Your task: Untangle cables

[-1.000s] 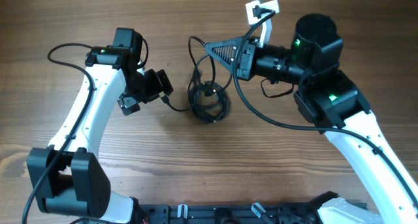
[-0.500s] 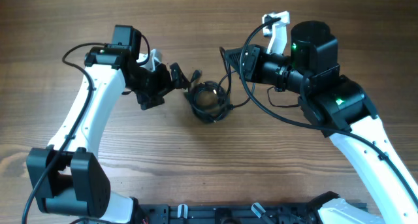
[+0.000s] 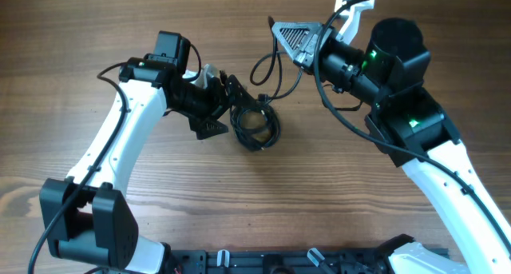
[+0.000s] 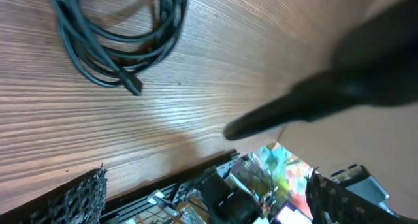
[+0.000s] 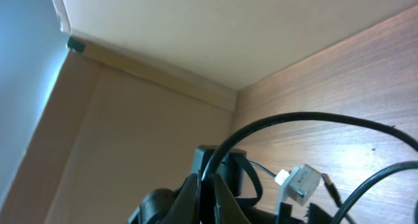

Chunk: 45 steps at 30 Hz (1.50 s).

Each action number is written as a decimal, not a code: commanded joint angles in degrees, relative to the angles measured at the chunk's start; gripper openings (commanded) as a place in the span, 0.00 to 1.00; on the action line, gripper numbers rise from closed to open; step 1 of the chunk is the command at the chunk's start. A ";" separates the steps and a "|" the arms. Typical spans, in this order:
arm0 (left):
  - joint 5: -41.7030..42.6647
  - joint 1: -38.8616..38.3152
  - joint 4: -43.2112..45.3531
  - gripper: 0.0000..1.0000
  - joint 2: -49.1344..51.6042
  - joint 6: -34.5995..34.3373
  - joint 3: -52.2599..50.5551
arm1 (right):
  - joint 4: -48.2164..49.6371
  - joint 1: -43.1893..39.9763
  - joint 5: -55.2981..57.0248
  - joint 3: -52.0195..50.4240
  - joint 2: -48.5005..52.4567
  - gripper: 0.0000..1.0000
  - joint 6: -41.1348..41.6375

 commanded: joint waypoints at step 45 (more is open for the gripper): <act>1.51 8.07 15.96 1.00 0.02 -18.32 -0.02 | -13.68 2.23 6.36 0.96 0.74 0.04 -22.53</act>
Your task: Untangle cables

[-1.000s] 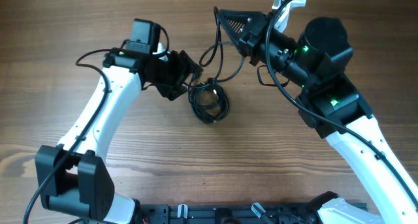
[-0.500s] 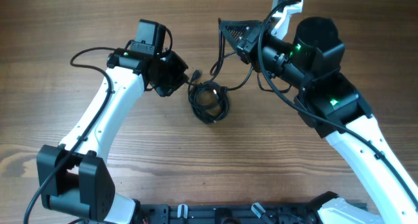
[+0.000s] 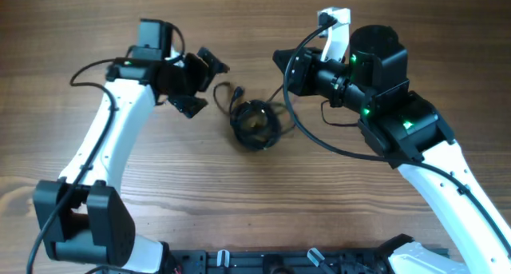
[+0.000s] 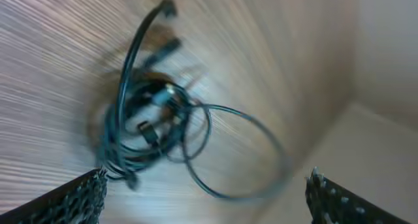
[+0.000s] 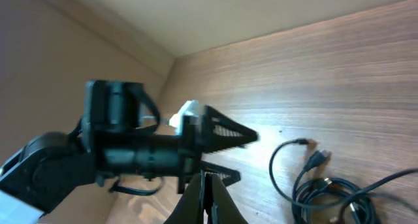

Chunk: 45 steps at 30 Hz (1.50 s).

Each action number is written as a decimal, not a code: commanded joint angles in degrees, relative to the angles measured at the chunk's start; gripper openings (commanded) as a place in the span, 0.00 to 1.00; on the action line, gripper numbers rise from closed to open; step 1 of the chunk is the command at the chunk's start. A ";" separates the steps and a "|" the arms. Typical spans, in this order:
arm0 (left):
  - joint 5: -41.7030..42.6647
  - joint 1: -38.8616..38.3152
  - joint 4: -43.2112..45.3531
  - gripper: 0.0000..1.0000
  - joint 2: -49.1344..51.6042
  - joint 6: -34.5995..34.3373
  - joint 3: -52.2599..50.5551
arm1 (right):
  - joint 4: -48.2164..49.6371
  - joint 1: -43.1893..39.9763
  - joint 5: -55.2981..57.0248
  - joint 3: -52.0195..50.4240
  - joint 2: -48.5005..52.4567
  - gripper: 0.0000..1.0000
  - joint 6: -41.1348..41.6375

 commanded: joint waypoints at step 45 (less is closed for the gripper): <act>21.35 -0.11 -8.87 1.00 0.04 15.23 0.04 | -0.46 -0.48 7.37 4.44 -5.20 0.04 14.93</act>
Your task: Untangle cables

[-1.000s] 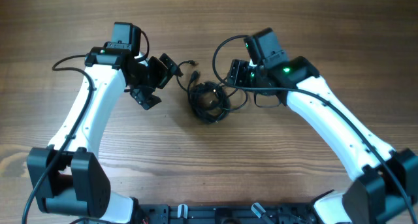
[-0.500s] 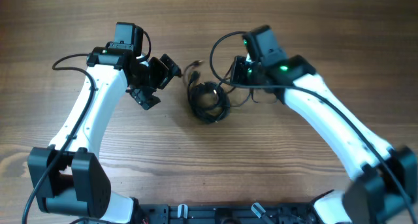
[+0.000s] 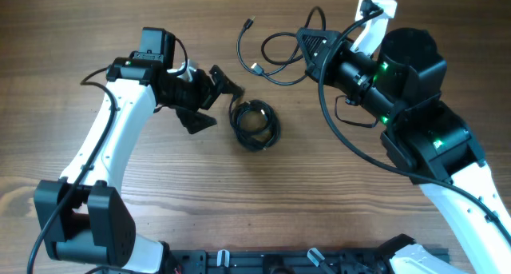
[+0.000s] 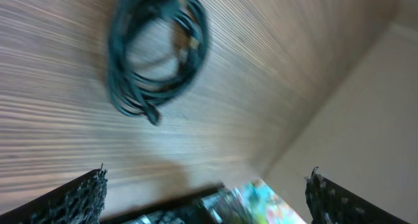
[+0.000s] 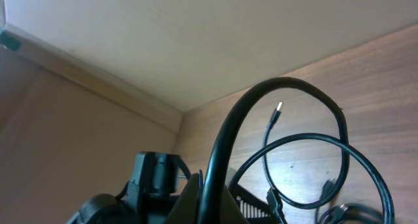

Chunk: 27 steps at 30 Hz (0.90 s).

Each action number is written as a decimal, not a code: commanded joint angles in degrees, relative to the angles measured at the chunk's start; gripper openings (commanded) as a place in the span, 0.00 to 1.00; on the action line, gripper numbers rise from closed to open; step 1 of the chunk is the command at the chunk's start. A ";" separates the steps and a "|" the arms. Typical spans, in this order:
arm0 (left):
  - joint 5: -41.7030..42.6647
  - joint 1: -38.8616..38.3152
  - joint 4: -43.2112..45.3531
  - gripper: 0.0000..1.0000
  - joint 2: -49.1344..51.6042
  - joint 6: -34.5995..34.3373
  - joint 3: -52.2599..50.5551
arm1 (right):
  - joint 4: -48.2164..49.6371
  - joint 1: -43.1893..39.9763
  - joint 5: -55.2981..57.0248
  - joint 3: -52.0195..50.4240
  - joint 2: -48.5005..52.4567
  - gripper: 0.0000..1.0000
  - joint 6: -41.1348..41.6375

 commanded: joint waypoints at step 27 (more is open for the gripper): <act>6.29 -1.55 17.16 0.19 0.04 -11.91 0.07 | 6.56 -0.15 -13.60 0.68 3.08 0.04 15.28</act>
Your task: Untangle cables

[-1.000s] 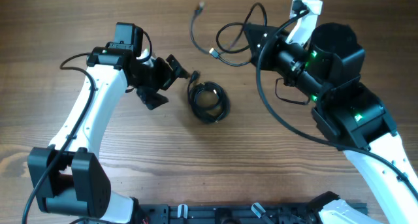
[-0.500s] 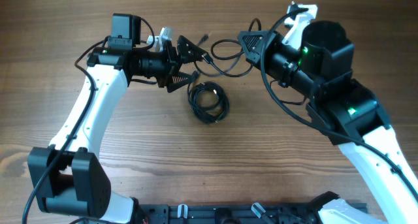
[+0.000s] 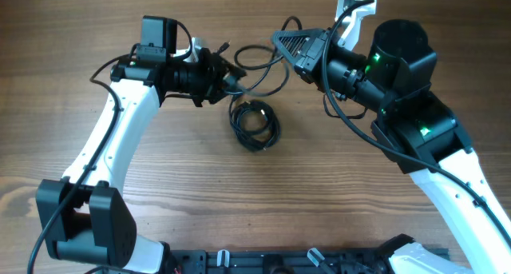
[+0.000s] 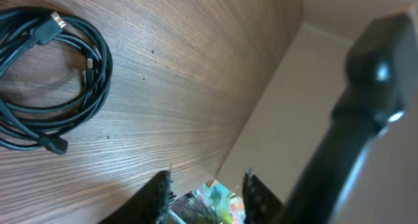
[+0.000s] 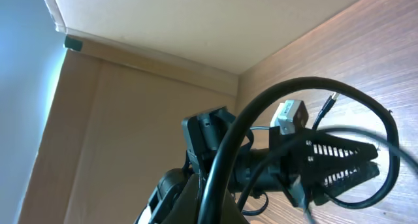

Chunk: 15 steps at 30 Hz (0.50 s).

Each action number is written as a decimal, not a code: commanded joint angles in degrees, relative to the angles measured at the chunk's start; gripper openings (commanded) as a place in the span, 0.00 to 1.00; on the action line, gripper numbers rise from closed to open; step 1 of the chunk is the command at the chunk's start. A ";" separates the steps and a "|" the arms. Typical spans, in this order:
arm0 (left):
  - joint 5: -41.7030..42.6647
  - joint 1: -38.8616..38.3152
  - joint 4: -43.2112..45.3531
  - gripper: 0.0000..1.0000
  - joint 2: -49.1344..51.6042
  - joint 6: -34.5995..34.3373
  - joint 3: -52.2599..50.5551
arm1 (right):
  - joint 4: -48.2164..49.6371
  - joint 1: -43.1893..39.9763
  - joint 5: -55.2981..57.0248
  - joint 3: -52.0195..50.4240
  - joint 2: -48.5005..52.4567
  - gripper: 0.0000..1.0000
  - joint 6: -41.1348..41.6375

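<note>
A black cable coil [image 3: 275, 129] lies on the wooden table; in the left wrist view the coil [image 4: 98, 74] is at the upper left. A second, loose black cable [image 3: 259, 50] loops between the two grippers, partly blurred. My right gripper [image 3: 289, 44] is shut on this cable, which arcs up from its jaws [image 5: 313, 87]; the gripper [image 5: 209, 208] itself sits at the frame's bottom. My left gripper [image 3: 223, 73] is at the cable's left end, above the coil. Its jaws [image 4: 206, 191] stand partly apart with nothing seen between them.
The wooden table [image 3: 120, 194] extends around the coil. A black rail with clips [image 3: 303, 258] runs along the front edge. A beige wall [image 5: 196, 21] rises behind the table. The left arm [image 5: 215, 139] faces the right wrist camera closely.
My left gripper has moved from beside the coil up to the loose cable, and its jaws stand narrower. The right gripper with the cable has shifted slightly left. The coil has stayed put.
First my right gripper held the loose cable up while the left was at the coil. Then the left was up and to the left, wide open, and the right was nearer the coil. Later the loose cable lay apart from the coil. Now both grippers meet at it.
</note>
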 commanded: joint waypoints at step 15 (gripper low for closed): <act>-32.24 5.86 -12.66 0.04 0.04 1.66 0.09 | -33.83 -0.15 53.96 0.70 0.33 0.04 -36.61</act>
